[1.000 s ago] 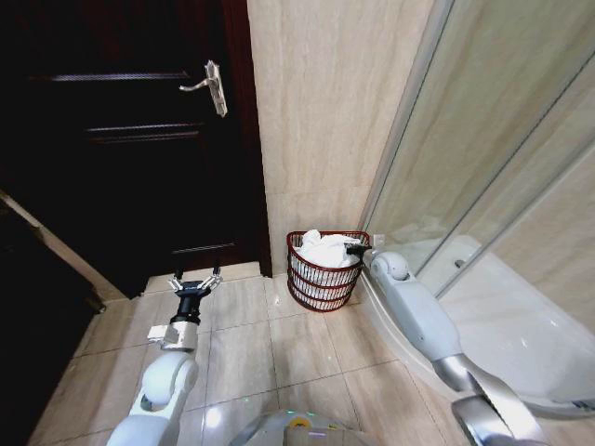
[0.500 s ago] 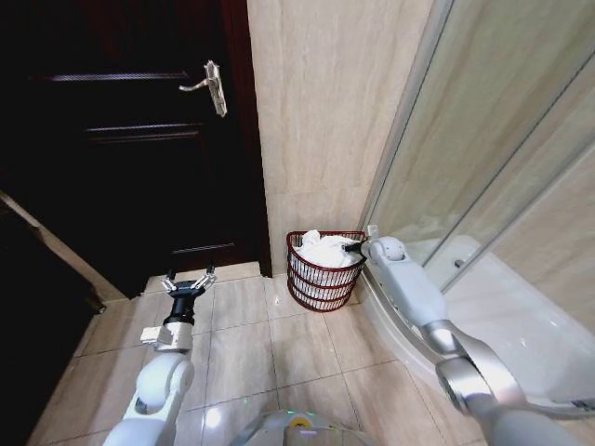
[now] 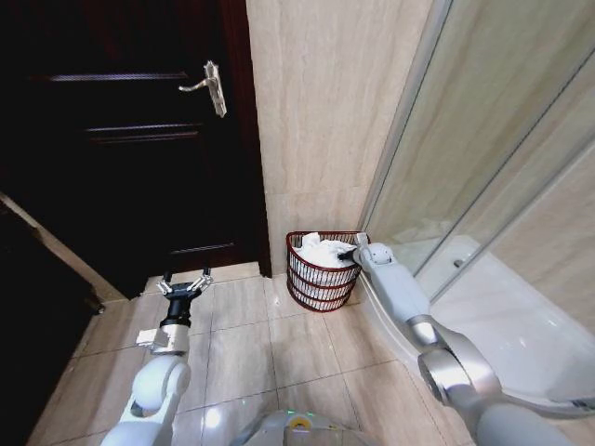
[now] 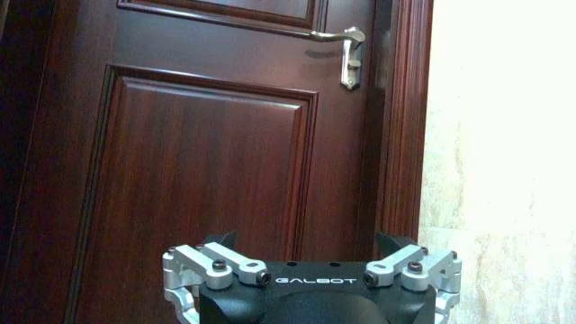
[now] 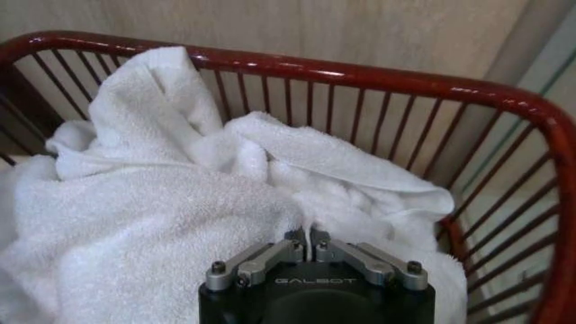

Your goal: Discard the used towel into the hamper.

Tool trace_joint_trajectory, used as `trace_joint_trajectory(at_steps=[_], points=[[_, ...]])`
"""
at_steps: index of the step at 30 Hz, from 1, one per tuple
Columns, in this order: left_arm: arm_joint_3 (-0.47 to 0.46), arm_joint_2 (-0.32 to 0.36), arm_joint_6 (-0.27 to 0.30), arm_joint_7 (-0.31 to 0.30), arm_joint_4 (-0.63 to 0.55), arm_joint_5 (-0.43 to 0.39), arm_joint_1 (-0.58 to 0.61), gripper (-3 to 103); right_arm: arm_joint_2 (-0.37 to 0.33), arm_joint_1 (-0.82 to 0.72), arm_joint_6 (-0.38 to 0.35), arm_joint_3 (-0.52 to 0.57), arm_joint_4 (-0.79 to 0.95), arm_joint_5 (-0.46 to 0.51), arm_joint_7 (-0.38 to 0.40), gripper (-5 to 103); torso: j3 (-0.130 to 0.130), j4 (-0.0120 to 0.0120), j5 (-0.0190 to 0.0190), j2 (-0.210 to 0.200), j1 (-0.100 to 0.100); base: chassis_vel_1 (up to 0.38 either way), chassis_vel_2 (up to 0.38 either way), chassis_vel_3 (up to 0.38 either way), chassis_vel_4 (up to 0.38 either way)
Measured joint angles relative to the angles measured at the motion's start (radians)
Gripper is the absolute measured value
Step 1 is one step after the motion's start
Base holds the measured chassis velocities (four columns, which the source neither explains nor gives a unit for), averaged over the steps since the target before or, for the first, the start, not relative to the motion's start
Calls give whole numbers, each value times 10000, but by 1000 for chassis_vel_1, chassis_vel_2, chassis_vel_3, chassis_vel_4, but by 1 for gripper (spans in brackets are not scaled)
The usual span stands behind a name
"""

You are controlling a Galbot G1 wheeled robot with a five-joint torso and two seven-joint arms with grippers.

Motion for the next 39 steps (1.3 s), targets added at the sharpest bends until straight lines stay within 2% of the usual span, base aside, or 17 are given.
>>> trace_joint_trajectory(at_steps=[3,4,5,9,11,12,16,17,20,21,24,27,28,29,30,32,39], points=[[32,23,2,2,-3,-10,-56,100,-268,-237,8,6,758,350,296,10,1,0,3,0,0,0,0,0,0],[53,31,9,2,-6,-24,-94,100,-423,-390,5,7,1270,547,556,15,1,0,3,-1,0,0,0,0,0],[78,35,15,2,-8,-30,-131,100,-608,-603,-1,6,1914,843,966,27,1,0,3,0,0,0,0,0,0],[133,39,23,3,-21,-33,-151,100,-901,-993,-22,48,2931,1156,1445,32,1,1,5,-1,0,0,0,0,0],[195,30,22,4,-29,-33,-132,100,-1276,-1481,-103,101,4080,1376,1973,42,0,0,2,0,0,0,0,0,0],[195,30,22,4,-29,-33,-132,100,-1276,-1481,-103,101,4080,1376,1973,42,0,0,2,0,0,0,0,0,0],[266,16,-18,20,-29,-15,-57,100,-1741,-2150,-286,232,5699,1702,2597,65,0,-1,2,0,0,0,0,0,0],[266,16,-18,20,-29,-15,-57,100,-1741,-2150,-286,232,5699,1702,2597,65,0,-1,2,0,0,0,0,0,0],[273,28,-24,23,-29,-34,-66,100,-1974,-2480,-205,337,6650,1991,3141,80,-1,0,2,0,0,0,0,0,0],[273,28,-24,23,-29,-34,-66,100,-1974,-2480,-205,337,6650,1991,3141,80,-1,0,2,0,0,0,0,0,0],[265,46,-24,24,-29,-67,-105,100,-2120,-2670,107,399,7144,2182,3546,86,-2,0,2,0,0,0,0,0,0],[255,64,6,21,-29,-103,-183,100,-2289,-3098,1355,581,7802,2596,4138,99,-2,0,0,0,0,0,0,0,0],[255,64,19,18,-28,-127,-213,100,-2298,-3320,1917,641,7985,2656,4362,100,-2,1,0,0,0,0,0,0,0],[255,64,19,18,-28,-127,-213,100,-2298,-3320,1917,641,7985,2656,4362,100,-2,1,0,0,0,0,0,0,0],[255,59,42,8,-6,-159,-256,100,-2286,-3626,2605,722,8215,2642,4603,100,-2,1,3,0,0,0,0,0,0],[301,57,76,-12,99,-182,-357,100,-2179,-4337,3434,891,8667,2216,4955,100,-3,1,0,0,0,0,0,0,0],[613,164,345,-199,260,-144,-677,100,-1757,-6481,3878,1514,10359,1028,5533,100,-2,0,2,0,0,0,0,0,0]])
